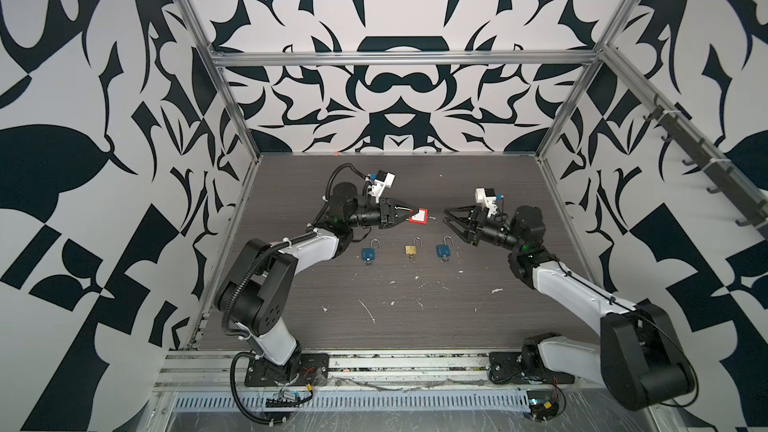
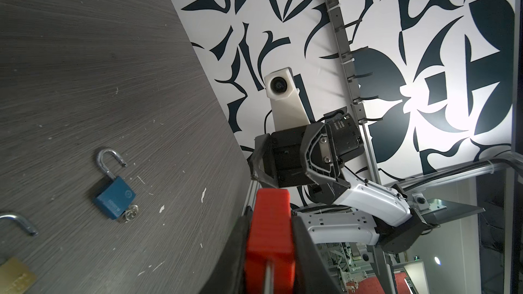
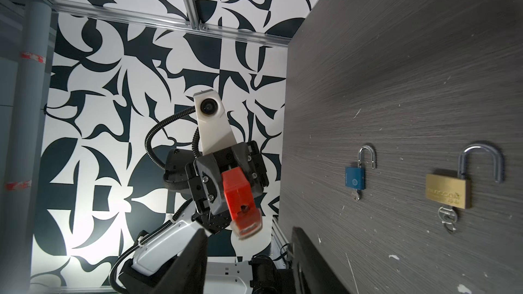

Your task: Lock with the key

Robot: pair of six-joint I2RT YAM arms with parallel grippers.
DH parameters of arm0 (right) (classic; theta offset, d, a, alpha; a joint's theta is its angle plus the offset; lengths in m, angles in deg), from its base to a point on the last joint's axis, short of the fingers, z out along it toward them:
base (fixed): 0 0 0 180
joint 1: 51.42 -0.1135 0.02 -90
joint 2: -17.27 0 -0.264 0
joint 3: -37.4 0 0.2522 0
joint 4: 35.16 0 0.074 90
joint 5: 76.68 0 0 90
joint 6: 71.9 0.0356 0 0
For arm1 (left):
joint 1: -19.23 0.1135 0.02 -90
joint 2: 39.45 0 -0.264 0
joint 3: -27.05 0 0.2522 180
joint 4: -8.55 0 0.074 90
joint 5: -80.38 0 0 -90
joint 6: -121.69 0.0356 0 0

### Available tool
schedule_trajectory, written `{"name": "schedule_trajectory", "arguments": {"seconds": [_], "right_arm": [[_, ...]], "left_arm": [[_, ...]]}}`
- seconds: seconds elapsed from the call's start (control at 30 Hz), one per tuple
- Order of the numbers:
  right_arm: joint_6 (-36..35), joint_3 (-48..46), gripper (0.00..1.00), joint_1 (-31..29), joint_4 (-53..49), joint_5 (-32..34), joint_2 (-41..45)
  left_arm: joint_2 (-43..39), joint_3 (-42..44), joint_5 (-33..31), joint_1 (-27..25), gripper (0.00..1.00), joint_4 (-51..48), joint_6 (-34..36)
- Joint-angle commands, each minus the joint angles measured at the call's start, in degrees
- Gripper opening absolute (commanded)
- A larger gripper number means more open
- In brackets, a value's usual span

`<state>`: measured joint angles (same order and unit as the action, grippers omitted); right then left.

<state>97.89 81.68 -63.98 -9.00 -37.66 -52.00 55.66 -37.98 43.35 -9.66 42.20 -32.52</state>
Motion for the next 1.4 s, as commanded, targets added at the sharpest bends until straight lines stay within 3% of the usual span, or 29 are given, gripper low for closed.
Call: {"name": "schedule_trajectory", "arguments": {"seconds": [0.0,0.13,0.5,0.8,1.37], "right_arm": [[9.7,-1.5,0.46,-0.3,3.1,-0.5,1.2],[15.3,-2.5,0.45,-0.2,8.5,-0.9,1.2],[14.8,-3.2,0.45,-0.7,6.8,-0.2,3.6],[17.8,-4.3,0.44,-1.6,11.4,0.8,3.6],[21.6,-2.9,0.36,-5.8,21.3,2.7,-4.3]], "left_arm": [[-0.3,-1.6,2.4,0.1,0.0,-0.5,2.2],[0.7,-2.0,3.0,0.1,0.0,-0.5,2.4],[1.3,-2.7,3.1,0.1,0.0,-0.1,1.6],[1.9,-2.3,3.1,0.1,0.0,0.8,1.1],[3.7,-2.3,3.4,0.1,0.0,4.6,-1.4]]}}
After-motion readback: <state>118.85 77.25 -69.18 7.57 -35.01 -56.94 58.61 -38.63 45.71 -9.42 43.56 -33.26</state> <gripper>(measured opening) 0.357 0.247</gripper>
